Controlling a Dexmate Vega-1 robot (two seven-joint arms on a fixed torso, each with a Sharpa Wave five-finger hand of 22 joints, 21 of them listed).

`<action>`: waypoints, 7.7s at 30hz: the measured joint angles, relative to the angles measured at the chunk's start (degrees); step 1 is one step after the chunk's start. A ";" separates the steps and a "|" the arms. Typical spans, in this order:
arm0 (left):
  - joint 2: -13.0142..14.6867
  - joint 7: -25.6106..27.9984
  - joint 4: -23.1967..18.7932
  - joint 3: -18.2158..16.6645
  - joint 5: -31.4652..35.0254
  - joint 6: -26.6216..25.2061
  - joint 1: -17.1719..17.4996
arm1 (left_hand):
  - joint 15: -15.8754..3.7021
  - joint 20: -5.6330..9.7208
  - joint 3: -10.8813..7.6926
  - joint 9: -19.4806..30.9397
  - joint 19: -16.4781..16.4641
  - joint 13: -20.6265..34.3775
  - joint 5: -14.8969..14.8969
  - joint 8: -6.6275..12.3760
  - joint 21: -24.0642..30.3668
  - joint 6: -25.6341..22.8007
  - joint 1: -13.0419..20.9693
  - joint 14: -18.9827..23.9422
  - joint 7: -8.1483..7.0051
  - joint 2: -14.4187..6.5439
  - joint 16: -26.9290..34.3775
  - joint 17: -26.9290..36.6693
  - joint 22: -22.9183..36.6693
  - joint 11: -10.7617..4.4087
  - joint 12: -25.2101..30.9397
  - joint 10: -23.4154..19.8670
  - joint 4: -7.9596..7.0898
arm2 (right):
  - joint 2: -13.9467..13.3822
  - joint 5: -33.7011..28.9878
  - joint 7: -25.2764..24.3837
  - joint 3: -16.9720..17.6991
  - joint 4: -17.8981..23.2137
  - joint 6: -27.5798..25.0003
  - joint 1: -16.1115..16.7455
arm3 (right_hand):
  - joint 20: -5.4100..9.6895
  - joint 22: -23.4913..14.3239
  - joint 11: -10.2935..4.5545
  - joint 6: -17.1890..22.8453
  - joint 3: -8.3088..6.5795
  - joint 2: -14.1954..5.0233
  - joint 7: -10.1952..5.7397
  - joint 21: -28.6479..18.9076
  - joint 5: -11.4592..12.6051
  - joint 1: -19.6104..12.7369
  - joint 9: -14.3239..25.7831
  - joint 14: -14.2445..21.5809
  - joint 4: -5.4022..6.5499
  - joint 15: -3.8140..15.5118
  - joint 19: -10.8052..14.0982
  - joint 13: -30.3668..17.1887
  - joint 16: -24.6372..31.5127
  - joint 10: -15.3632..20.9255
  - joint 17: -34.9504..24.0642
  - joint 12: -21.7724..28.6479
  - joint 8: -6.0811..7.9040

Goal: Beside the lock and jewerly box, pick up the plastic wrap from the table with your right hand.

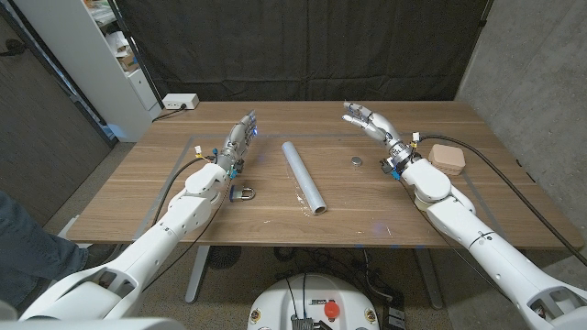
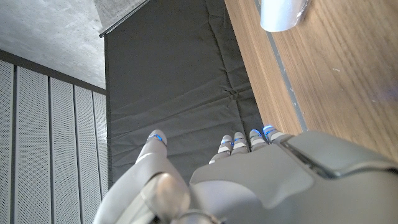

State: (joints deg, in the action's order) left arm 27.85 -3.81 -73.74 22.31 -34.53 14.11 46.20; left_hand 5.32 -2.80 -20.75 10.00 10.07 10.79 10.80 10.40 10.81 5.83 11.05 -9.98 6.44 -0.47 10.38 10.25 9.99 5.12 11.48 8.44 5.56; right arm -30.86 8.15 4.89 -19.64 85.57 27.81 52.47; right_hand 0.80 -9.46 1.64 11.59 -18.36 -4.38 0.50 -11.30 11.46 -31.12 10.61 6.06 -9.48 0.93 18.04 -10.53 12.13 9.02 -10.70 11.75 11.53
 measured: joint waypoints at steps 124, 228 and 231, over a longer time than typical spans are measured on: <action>1.59 -0.15 -1.71 0.73 1.54 -0.76 0.08 | 0.00 -1.33 0.14 0.00 -0.34 0.00 0.00 -0.03 0.00 -0.31 0.53 0.00 -0.30 -0.53 0.00 0.00 0.26 -0.10 0.00 0.10 1.08 | -10.34 -33.20 -19.59 -12.26 22.87 -21.03 2.46 | -5.73 0.00 3.09 2.74 0.80 4.63 0.74 -0.11 1.98 -0.79 0.17 5.20 1.44 -3.19 4.42 -0.26 0.46 4.68 -0.63 0.00 0.00; 0.03 -2.10 1.96 2.11 2.08 -0.44 -2.73 | 0.00 -2.53 0.46 0.00 -0.11 0.00 0.00 0.23 0.15 -0.61 0.75 0.00 -0.61 -0.76 0.23 0.00 0.26 -0.10 0.00 0.10 1.40 | -5.29 -53.29 -6.13 -24.10 32.66 -48.95 2.24 | -10.12 0.00 6.04 1.60 4.28 9.20 3.72 0.89 4.02 3.79 0.16 3.34 3.01 -8.91 0.42 -0.53 -0.70 2.92 -0.89 -0.77 -0.40; 0.06 -2.07 1.72 2.12 2.13 -0.44 -2.66 | 0.00 -2.53 0.46 0.00 -0.11 0.00 0.00 0.23 0.15 -0.61 0.76 0.00 -0.61 -0.75 0.23 0.00 0.26 -0.10 0.00 0.10 1.40 | -5.01 -54.00 -5.58 -24.63 32.73 -49.55 2.24 | -10.33 0.00 6.04 1.59 4.28 9.43 3.72 0.89 4.02 4.02 0.16 3.34 3.01 -8.92 0.20 -0.53 -0.70 2.91 -0.89 -0.77 -0.40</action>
State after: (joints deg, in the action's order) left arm 27.91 -5.88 -72.02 24.44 -32.40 13.67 43.53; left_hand 5.32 -5.33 -20.29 10.00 9.96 10.79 10.80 10.63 10.96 5.21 11.80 -9.98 5.83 -1.23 10.61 10.25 10.25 5.02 11.47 8.54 6.96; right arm -35.87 -45.85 -0.69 -44.27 118.30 -21.74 54.71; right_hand -9.53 -9.46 7.68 13.19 -14.08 5.05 4.22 -10.41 15.48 -27.10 10.77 9.40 -6.47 -7.99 18.25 -11.05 11.43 11.93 -11.59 10.98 11.14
